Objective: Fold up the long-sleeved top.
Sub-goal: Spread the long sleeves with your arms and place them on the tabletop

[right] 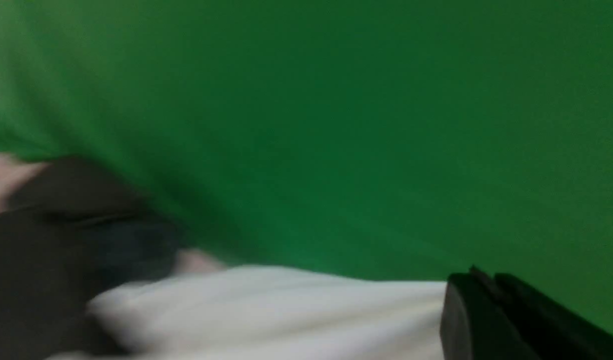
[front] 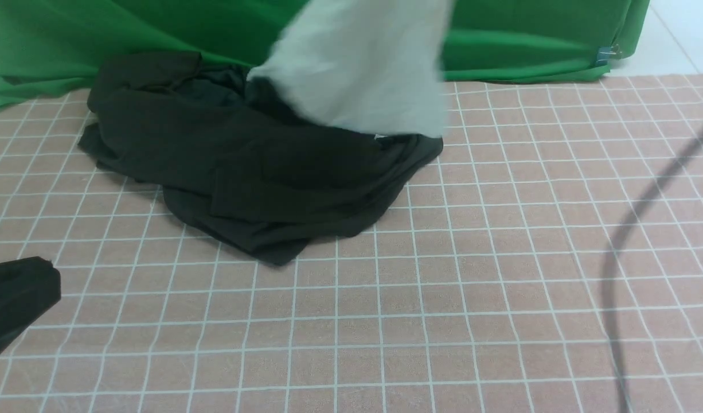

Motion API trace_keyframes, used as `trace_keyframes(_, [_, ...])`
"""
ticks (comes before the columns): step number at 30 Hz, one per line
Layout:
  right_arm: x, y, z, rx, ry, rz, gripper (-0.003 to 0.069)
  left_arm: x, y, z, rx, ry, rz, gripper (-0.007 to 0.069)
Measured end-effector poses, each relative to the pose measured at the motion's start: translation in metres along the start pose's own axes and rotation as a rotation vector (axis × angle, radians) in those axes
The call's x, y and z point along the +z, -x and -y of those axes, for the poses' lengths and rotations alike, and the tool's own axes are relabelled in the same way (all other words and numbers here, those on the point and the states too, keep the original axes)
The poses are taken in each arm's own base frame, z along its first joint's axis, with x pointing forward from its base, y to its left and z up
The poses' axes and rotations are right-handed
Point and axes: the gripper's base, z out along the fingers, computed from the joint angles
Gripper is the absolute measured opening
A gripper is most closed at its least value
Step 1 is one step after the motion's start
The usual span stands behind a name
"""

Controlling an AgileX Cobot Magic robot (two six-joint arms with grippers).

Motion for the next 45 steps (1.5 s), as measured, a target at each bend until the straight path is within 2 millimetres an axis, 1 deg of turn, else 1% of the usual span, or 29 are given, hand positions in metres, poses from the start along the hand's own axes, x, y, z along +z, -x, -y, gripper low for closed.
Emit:
trace_keyframes(2, [-0.014,0.003,0.024,0.023,-0.066,0.012,0.0043,0.000,0.000,0.000,0.001,0.001,0.002,0.0021])
trace_keyframes(3, [-0.025,0.004,0.043,0.040,-0.116,0.022,0.0043,0.000,0.000,0.000,0.001,0.001,0.002,0.0021])
trace_keyframes(5, [-0.039,0.004,0.068,0.066,-0.185,0.030,0.0043,0.000,0.000,0.000,0.003,0.000,0.001,0.0021])
trace_keyframes(8, [-0.045,-0.001,0.089,0.091,-0.239,0.011,0.0043,0.000,0.000,0.000,0.005,0.000,0.000,0.0021])
trace_keyframes(12, [-0.030,-0.015,0.104,0.085,-0.281,-0.048,0.0043,0.000,0.000,0.000,0.006,0.000,0.000,0.0021])
trace_keyframes(14, [-0.012,-0.028,0.112,0.073,-0.327,-0.101,0.0043,0.001,0.000,0.000,0.005,0.000,0.000,0.0021])
trace_keyframes(15, [-0.008,-0.032,0.115,0.063,-0.350,-0.119,0.0045,0.001,0.000,0.000,0.005,0.000,-0.001,0.0021])
trace_keyframes(18, [0.012,-0.052,0.127,0.074,-0.436,-0.208,0.0082,0.001,0.000,0.000,0.005,-0.001,-0.003,0.0021])
trace_keyframes(19, [0.014,-0.054,0.127,0.077,-0.441,-0.214,0.0087,0.001,0.000,0.000,0.005,-0.001,-0.004,0.0021])
trace_keyframes(20, [0.019,-0.060,0.130,0.092,-0.456,-0.242,0.0118,0.001,0.000,0.000,0.005,-0.002,-0.008,0.0021])
trace_keyframes(21, [0.024,-0.068,0.131,0.107,-0.468,-0.284,0.0185,0.001,-0.001,0.000,0.005,-0.004,-0.013,0.0021])
trace_keyframes(22, [0.025,-0.070,0.131,0.115,-0.470,-0.300,0.0221,0.001,-0.001,0.000,0.005,-0.004,-0.014,0.0021])
trace_keyframes(23, [0.027,-0.076,0.130,0.126,-0.468,-0.351,0.0338,0.001,-0.001,0.000,0.005,-0.005,-0.016,0.0021])
trace_keyframes(25, [0.027,-0.081,0.126,0.126,-0.459,-0.418,0.0494,0.001,-0.001,0.000,0.005,-0.006,-0.020,0.0021])
trace_keyframes(27, [0.027,-0.084,0.120,0.118,-0.435,-0.469,0.0589,0.001,-0.002,0.000,0.004,-0.006,-0.021,0.0021])
trace_keyframes(29, [0.030,-0.088,0.106,0.100,-0.337,-0.531,0.0642,0.001,-0.002,0.000,0.004,-0.007,-0.021,0.0021])
trace_keyframes(30, [0.032,-0.089,0.097,0.083,-0.276,-0.551,0.0642,0.001,-0.002,0.000,0.004,-0.007,-0.021,0.0021])
trace_keyframes(31, [0.038,-0.096,0.080,0.040,-0.149,-0.597,0.0631,0.001,-0.002,0.000,0.004,-0.007,-0.021,0.0021])
trace_keyframes(33, [0.042,-0.101,0.067,0.023,-0.066,-0.621,0.0622,0.001,-0.002,0.000,0.004,-0.007,-0.021,0.0021])
trace_keyframes(34, [0.053,-0.116,0.043,-0.036,0.053,-0.665,0.0613,0.001,-0.002,0.000,0.004,-0.007,-0.021,0.0021])
trace_keyframes(35, [0.056,-0.120,0.039,-0.044,0.076,-0.671,0.0613,0.001,-0.002,0.000,0.004,-0.007,-0.021,0.0021])
trace_keyframes(37, [0.078,-0.153,0.005,-0.156,0.177,-0.682,0.0641,0.001,-0.002,0.000,0.004,-0.007,-0.021,0.0021])
trace_keyframes(38, [0.086,-0.167,-0.005,-0.196,0.200,-0.683,0.0656,0.001,-0.002,0.000,0.004,-0.007,-0.021,0.0021])
trace_keyframes(39, [0.092,-0.177,-0.010,-0.226,0.200,-0.651,0.0670,0.001,-0.002,0.000,0.004,-0.007,-0.021,0.0021])
trace_keyframes(40, [0.093,-0.180,-0.013,-0.235,0.210,-0.662,0.0670,0.001,-0.002,0.000,0.004,-0.007,-0.021,0.0021])
trace_keyframes(41, [0.103,-0.198,-0.022,-0.286,0.211,-0.613,0.0682,0.001,-0.001,0.000,0.004,-0.006,-0.020,0.0021])
trace_keyframes(42, [0.106,-0.202,-0.025,-0.297,0.210,-0.599,0.0685,0.001,-0.001,0.000,0.004,-0.006,-0.020,0.0021])
trace_keyframes(43, [0.115,-0.214,-0.031,-0.330,0.201,-0.549,0.0689,0.001,-0.001,0.000,0.004,-0.005,-0.016,0.0021])
trace_keyframes(45, [0.130,-0.227,-0.037,-0.353,0.184,-0.489,0.0691,0.001,0.000,0.000,0.004,-0.001,-0.004,0.0021])
